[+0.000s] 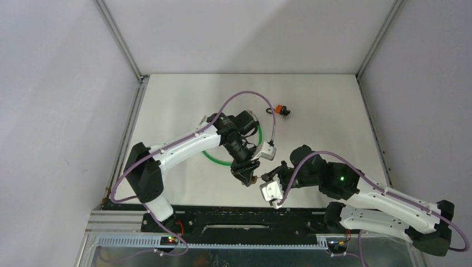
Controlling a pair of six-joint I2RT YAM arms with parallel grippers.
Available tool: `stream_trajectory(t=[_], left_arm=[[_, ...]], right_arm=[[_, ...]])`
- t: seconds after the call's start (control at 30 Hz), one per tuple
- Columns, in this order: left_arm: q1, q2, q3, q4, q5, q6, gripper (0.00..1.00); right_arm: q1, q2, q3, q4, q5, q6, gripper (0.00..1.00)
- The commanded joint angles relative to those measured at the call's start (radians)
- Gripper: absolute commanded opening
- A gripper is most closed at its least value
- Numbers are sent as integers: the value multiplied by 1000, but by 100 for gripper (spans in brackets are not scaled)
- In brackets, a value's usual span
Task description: Unlock with the key
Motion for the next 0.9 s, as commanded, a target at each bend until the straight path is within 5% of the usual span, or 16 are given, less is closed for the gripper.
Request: stream_trajectory(t=[0.0, 0.87], left_arm=[[-9, -52, 41, 10, 53, -6, 0], [-13, -64, 30, 23, 55, 0, 0]], right_arm=[[13, 7, -16, 57, 32, -2, 0], [18, 27, -39, 73, 14, 21, 0]])
